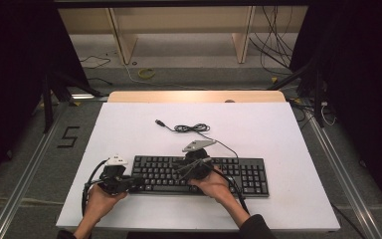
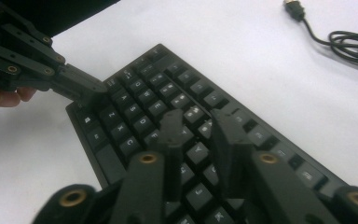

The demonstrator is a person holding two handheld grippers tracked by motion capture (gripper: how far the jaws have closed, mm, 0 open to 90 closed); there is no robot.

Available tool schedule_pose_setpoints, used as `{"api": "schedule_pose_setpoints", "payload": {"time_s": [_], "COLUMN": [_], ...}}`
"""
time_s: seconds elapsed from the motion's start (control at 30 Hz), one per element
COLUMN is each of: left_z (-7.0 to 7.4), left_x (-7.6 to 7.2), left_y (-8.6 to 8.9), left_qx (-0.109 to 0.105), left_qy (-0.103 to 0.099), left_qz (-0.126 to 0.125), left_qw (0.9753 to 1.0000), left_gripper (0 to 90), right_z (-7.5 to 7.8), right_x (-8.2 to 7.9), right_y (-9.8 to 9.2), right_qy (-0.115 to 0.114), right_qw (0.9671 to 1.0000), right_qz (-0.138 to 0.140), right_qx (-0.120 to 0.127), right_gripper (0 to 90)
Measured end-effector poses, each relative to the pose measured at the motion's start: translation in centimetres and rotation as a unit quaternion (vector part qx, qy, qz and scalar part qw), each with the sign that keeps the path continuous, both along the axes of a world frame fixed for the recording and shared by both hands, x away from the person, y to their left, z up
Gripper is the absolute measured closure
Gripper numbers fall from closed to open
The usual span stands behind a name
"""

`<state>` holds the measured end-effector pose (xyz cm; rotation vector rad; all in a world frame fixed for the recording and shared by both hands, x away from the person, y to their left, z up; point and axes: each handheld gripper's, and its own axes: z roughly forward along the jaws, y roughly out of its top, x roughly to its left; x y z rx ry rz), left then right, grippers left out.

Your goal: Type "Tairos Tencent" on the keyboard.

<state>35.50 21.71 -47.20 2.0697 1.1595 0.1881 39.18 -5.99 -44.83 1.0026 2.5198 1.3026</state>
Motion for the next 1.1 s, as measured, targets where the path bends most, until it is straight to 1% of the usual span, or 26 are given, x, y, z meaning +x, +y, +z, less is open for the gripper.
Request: {"api": "schedule_pose_setpoints", "payload": {"time_s": [0.1,0.27,0.3,0.47,0.63,0.8,0.93,1.1], "left_z": [0.0,-0.1,-0.1,-0.1,-0.1,0.0,0.1,0.2], "left_x": [0.0,0.0,0.0,0.0,0.0,0.0,-0.1,-0.2], "left_y": [0.1,0.0,0.0,0.0,0.0,0.0,0.0,0.0], "left_qx": [0.000,0.002,0.002,0.004,0.004,0.004,0.000,-0.003], "left_qy": [0.000,0.002,0.002,0.004,0.004,0.004,0.001,-0.006], "left_qz": [0.001,-0.001,-0.002,-0.003,-0.004,-0.006,-0.003,0.000], "left_qw": [1.0000,1.0000,1.0000,1.0000,1.0000,1.0000,1.0000,1.0000], "left_gripper": [89.3,89.4,89.4,89.3,89.4,89.4,89.3,89.3], "right_z": [-0.1,-0.5,-0.6,-1.1,-1.3,-1.5,-1.5,-1.6], "right_x": [0.1,0.4,0.4,0.7,0.7,0.6,0.1,-1.1], "right_y": [0.6,1.4,1.6,2.3,2.9,3.3,3.4,3.8], "right_qy": [0.002,0.006,0.010,0.012,0.012,0.017,0.022,0.029], "right_qw": [1.0000,0.9999,0.9998,0.9996,0.9995,0.9993,0.9989,0.9972], "right_qz": [0.005,0.009,0.009,0.010,0.014,0.018,0.034,0.065], "right_qx": [-0.004,-0.011,-0.013,-0.021,-0.025,-0.027,-0.025,-0.026], "right_gripper": [80.7,85.2,85.7,87.7,88.1,88.9,90.0,90.0]}}
